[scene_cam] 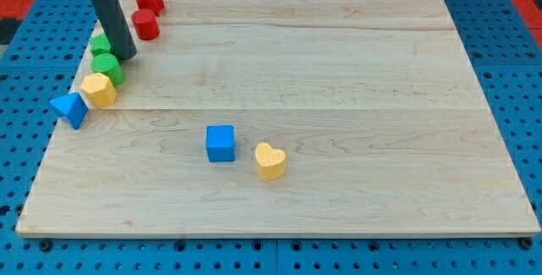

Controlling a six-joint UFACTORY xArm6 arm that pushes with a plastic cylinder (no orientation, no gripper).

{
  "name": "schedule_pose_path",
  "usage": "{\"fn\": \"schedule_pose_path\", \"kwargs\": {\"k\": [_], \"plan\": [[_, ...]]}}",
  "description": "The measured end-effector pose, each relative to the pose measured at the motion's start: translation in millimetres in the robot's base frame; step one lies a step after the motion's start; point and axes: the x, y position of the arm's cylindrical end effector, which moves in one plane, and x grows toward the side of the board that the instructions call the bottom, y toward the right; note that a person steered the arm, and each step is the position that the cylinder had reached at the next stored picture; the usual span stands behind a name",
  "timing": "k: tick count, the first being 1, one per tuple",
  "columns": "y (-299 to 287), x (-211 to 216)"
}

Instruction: Push the red star on top of the red circle

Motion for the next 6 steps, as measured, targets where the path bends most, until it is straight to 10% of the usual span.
{"fn": "schedule_pose_path", "kwargs": {"k": [2,6], "plan": [[94.5,-34.6],[21.5,-61.1]]}}
